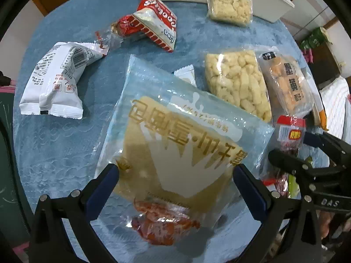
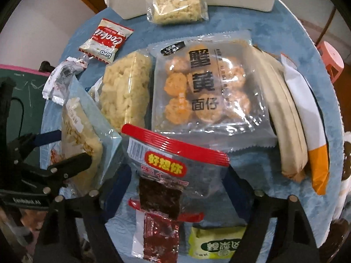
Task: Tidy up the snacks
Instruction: 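Grasp the clear wafer-cake bag with the left gripper while the right gripper grasps the red-lidded jerky pack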
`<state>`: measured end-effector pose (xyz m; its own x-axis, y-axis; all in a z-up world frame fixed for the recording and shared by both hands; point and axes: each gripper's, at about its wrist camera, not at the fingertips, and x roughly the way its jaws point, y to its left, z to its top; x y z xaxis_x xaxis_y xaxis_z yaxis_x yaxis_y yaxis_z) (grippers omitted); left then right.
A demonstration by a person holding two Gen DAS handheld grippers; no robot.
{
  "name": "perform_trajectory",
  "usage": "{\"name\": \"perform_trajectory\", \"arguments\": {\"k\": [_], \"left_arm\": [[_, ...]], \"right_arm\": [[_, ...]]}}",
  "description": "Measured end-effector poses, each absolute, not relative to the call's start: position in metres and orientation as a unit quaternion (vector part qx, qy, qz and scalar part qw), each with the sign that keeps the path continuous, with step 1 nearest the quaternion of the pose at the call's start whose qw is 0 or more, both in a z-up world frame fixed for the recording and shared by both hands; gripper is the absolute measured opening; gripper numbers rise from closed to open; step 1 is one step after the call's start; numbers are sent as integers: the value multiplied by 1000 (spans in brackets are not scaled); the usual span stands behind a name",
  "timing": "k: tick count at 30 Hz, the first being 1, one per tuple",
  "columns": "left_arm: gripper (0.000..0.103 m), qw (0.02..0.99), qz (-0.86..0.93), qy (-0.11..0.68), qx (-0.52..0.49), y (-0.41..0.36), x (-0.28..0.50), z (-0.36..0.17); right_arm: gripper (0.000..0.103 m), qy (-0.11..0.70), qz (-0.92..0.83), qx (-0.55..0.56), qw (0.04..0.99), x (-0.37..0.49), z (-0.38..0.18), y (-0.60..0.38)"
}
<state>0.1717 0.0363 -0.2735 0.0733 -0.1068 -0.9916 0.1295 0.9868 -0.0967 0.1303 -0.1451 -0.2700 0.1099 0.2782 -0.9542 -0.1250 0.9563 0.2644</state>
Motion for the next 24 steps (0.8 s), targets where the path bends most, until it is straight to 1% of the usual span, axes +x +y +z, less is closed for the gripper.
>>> {"name": "perform_trajectory", "arguments": {"k": [2, 3, 4, 5, 15, 19, 21, 22, 23, 24], "left_arm": [[103, 729, -80, 680, 1, 42, 175, -274], [103, 726, -80, 683, -5, 48, 174, -273], [103, 724, -82, 685, -10, 50, 176, -274], [103, 722, -85, 686, -12, 52, 177, -276], [103, 731, -88, 673, 63, 17, 184, -285], [103, 741, -77, 663, 75, 6, 186, -287], [97, 750, -76, 655, 54, 7, 177, -283], [82, 758, -74, 647, 45, 10, 169, -277], [53, 771, -70, 632, 34, 14, 166, -267], [39, 777, -72, 625, 25, 21, 162, -259]], "right_arm": [[69, 650, 136, 48, 746, 130, -269, -145], [66, 650, 138, 45, 746, 129, -268, -146], [60, 649, 141, 44, 746, 129, -267, -147], [56, 649, 146, 47, 745, 128, -266, -149], [56, 651, 151, 47, 743, 131, -266, -141], [49, 650, 153, 42, 743, 131, -266, -135], [46, 650, 155, 45, 743, 131, -266, -132], [46, 649, 156, 47, 743, 130, -266, -131], [45, 648, 156, 47, 744, 130, -265, -131], [45, 647, 156, 45, 745, 128, -264, -130]]}}
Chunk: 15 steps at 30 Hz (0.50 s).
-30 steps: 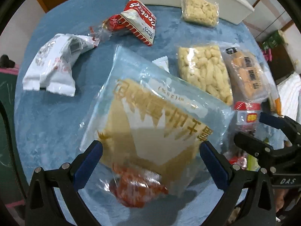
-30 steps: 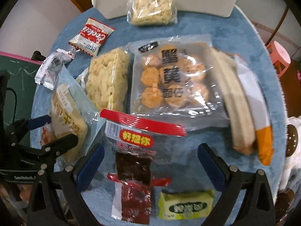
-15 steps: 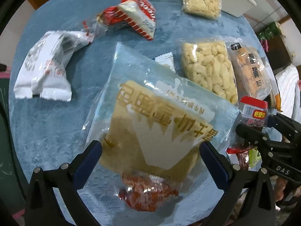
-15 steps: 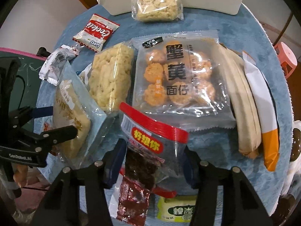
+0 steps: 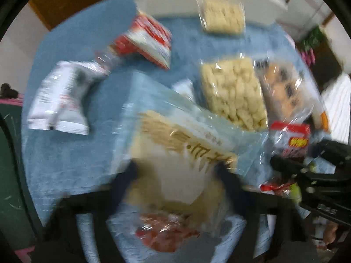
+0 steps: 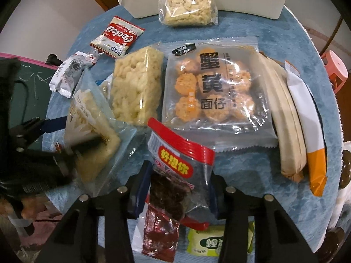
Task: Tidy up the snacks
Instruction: 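Grasp the clear wafer-cake bag with the left gripper while the right gripper grasps the red-lidded jerky pack, then carry both packs into the white tray and open both grippers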
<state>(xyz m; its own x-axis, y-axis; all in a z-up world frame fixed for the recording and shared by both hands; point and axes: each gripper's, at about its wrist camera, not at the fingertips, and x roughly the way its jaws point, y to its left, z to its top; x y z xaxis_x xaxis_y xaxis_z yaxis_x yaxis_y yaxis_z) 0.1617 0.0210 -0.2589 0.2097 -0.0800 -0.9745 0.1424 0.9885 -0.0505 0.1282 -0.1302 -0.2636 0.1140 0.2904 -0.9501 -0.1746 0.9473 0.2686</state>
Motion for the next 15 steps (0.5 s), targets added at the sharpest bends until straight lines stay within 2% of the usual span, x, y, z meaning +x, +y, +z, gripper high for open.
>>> {"name": "perform_trajectory", "arguments": {"k": [1, 2, 8, 15], "left_arm": [[26, 776, -74, 626, 9, 27, 162, -254], [22, 772, -75, 631, -13, 33, 162, -253], [17, 777, -67, 625, -35, 38, 155, -250], [16, 809, -73, 580, -59, 58, 143, -191]], "right_arm": [[45, 645, 157, 41, 747, 127, -262, -130], [45, 642, 158, 36, 750, 126, -260, -129], [44, 634, 164, 28, 755, 123, -252, -129], [44, 617, 172, 38, 767, 119, -225, -142]]}}
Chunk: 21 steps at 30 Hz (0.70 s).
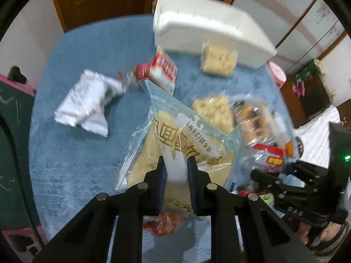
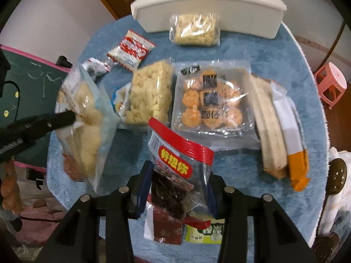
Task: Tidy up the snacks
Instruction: 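Carry both packs into the white tray and open both grippers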
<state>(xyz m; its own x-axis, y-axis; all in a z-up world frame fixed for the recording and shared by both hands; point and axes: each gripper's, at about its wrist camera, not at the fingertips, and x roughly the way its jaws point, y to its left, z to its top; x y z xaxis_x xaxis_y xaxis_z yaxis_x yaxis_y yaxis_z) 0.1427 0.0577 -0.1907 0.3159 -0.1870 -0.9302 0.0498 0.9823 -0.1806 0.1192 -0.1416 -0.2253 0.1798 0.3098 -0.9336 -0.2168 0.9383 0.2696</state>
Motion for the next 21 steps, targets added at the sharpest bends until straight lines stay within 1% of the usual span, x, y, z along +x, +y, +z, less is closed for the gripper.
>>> {"name": "perform_trajectory", "arguments": {"k": [4, 7, 11, 14, 17, 21], "left_arm": [[16, 834, -80, 542, -66, 58, 142, -142], [16, 854, -92, 508, -67, 52, 152, -103], [16, 878, -107, 463, -56, 37, 181, -55], [16, 889, -113, 441, -41, 24, 211, -33], [16, 895, -112, 430, -36, 17, 245, -21], [16, 901, -105, 420, -35, 8, 302, -17]], "right_arm": [[44, 597, 179, 44, 781, 117, -194, -150], [44, 571, 178, 45, 800, 123, -160, -155], [44, 524, 167, 56, 833, 151, -107, -168], [44, 488, 146, 72, 858, 185, -70, -176], [44, 458, 118, 85, 877, 225, -48, -184], [45, 435, 82, 83, 893, 279, -39, -185]]}}
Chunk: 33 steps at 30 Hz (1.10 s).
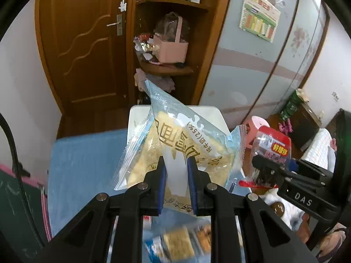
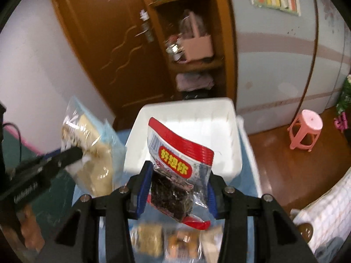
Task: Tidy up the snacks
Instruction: 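Carry both packs into the white tray and open both grippers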
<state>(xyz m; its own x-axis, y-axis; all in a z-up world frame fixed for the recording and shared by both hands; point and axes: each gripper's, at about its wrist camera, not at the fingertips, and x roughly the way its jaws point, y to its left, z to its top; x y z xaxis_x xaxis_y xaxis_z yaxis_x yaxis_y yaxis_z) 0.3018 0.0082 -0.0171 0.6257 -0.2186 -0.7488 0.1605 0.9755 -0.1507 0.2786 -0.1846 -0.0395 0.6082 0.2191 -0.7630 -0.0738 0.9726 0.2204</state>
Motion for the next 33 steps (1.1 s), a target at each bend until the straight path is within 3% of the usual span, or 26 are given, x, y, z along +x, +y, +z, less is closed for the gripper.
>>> {"name": "perform_trajectory", "arguments": {"k": [7, 9, 11, 13, 16, 33], "left_arm": [[21, 906, -71, 416, 12, -6, 372, -46], [35, 905, -57, 421, 37, -11, 381, -58], [84, 905, -49, 420, 52, -13, 382, -63], [95, 913, -35, 401, 69, -13, 374, -63], [95, 915, -37, 394, 82, -13, 367, -63], [95, 916, -52, 397, 37, 2, 250, -27]], "right_arm": [[49, 444, 32, 44, 894, 365, -67, -171], [62, 460, 26, 22, 887, 376, -81, -165], [74, 464, 24, 7, 886, 378, -88, -162], [79, 461, 24, -2, 887, 371, -92, -160], [83, 458, 37, 4, 888, 361, -95, -162], [84, 425, 77, 31, 901, 259, -52, -171]]}}
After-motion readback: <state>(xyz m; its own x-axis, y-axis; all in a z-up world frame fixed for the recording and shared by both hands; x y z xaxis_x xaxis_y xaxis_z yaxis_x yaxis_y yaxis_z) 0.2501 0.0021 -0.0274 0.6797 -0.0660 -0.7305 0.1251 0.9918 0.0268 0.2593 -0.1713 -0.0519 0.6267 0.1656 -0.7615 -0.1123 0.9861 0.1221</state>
